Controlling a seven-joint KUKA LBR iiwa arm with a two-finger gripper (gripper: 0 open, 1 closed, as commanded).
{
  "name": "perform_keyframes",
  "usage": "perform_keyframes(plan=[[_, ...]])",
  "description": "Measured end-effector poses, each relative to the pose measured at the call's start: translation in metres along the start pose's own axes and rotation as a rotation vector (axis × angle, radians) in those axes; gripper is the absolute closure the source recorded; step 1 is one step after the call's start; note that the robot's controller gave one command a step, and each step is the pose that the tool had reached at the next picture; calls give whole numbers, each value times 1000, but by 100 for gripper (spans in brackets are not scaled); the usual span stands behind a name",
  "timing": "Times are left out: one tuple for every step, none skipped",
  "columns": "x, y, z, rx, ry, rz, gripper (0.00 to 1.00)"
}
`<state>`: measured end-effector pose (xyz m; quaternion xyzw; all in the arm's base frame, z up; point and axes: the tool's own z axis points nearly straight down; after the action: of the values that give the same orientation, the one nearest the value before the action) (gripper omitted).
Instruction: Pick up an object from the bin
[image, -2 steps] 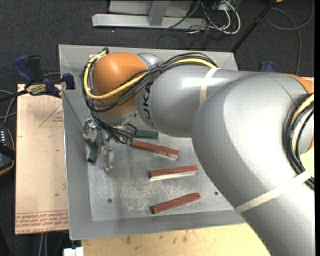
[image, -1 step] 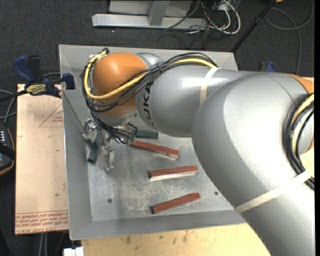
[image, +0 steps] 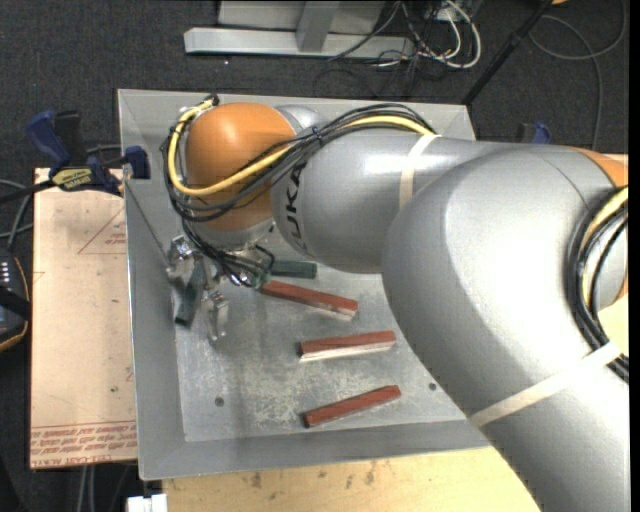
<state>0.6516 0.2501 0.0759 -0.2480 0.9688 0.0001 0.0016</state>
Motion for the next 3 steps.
perform_keyframes(plan=[[-1,1,-1,-2,-5,-8,100],[-1,1,-1,-2,-5,-9,100],[0,1,-3,-2,-2,-10,100]])
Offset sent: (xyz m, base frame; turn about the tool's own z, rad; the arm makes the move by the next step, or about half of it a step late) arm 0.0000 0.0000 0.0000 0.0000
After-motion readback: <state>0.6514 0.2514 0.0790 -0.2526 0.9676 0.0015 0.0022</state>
